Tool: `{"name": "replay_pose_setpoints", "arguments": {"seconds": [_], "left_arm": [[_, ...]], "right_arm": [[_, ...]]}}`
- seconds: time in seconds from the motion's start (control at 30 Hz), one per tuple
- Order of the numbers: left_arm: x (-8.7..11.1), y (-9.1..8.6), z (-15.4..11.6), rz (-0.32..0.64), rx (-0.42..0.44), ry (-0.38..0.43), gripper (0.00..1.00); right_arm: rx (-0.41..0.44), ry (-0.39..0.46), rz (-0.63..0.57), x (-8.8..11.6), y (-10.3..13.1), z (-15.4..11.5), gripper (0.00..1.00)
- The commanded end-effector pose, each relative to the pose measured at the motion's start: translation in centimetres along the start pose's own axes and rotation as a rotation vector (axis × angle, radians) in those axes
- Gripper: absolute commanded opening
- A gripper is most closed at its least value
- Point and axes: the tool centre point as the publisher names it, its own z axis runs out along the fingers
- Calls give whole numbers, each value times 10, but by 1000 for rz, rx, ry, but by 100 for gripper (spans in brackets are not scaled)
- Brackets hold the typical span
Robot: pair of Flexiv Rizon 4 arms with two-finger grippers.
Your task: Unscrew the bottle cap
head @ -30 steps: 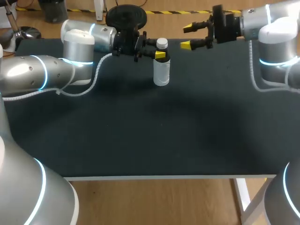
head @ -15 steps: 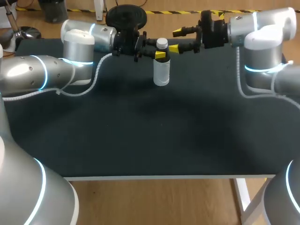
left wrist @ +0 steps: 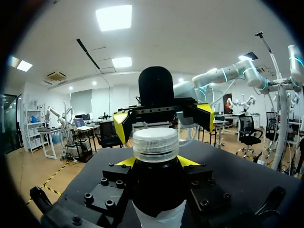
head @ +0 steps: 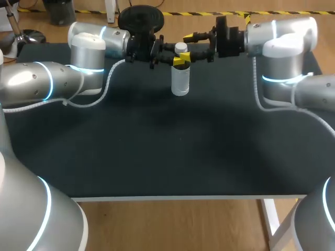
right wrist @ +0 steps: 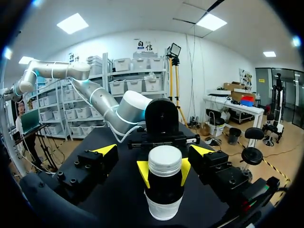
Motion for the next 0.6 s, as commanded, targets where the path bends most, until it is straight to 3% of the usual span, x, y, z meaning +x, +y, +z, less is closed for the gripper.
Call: {"name": "replay_pose_setpoints", "arguments": {"seconds": [0.03, 0.6], "left_arm": [[-5, 2, 0, 0, 3, 11, 0], [-5, 2, 0, 0, 3, 11, 0]], "right_arm": [[-7, 2, 0, -1, -1, 4, 100], [-84, -4, -2, 0, -1, 14, 100]]}}
